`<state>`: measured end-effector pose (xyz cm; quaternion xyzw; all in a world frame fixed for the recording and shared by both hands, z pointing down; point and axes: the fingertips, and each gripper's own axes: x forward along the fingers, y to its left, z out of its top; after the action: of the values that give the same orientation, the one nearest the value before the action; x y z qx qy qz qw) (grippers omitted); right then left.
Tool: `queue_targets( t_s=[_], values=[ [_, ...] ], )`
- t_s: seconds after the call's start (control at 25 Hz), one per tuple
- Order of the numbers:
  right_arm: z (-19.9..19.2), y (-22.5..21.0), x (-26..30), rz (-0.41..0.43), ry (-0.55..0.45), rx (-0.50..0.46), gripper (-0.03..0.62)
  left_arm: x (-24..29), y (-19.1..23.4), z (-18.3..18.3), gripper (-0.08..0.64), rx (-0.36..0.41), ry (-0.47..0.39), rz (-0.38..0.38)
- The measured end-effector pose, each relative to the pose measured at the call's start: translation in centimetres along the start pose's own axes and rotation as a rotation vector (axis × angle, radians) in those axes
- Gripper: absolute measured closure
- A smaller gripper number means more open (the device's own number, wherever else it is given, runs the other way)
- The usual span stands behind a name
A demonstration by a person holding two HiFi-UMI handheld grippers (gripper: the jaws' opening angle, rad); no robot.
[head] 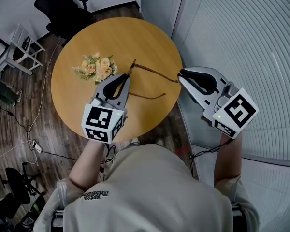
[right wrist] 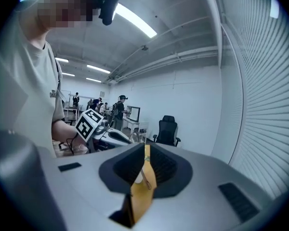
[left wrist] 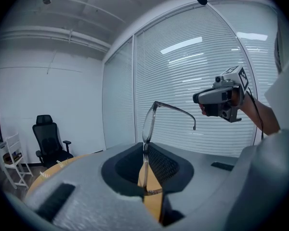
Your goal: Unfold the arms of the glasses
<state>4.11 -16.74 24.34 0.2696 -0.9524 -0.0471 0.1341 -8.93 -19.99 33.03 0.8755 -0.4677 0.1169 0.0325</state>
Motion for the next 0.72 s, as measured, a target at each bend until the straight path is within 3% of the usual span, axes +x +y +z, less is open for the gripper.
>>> queue_targets(
  t_s=[0.16, 0.36, 0.52, 0.72],
  values=[
    [2.1, -0.2, -0.9, -0.078, -0.175, 0.025, 0.551, 0.0, 0.1, 0.2, 0.514, 0.01, -0.006, 0.01],
    [3.4, -0.4, -2.6, -0.166, -0.362, 0.157, 0.552, -0.5, 0.2, 0.7, 0.514, 0.017, -0.016, 0.023],
    [2.5, -1.1, -3.1, -0.196, -0.387, 0.239, 0.552, -0.7, 0.3, 0.6, 0.514, 0.018, -0.017, 0.028],
    [1.7, -1.6, -3.4, -0.217, -0.358, 0.248, 0.552, -0.8, 0.5, 0.5, 0.514, 0.003, -0.016, 0.03]
  ],
)
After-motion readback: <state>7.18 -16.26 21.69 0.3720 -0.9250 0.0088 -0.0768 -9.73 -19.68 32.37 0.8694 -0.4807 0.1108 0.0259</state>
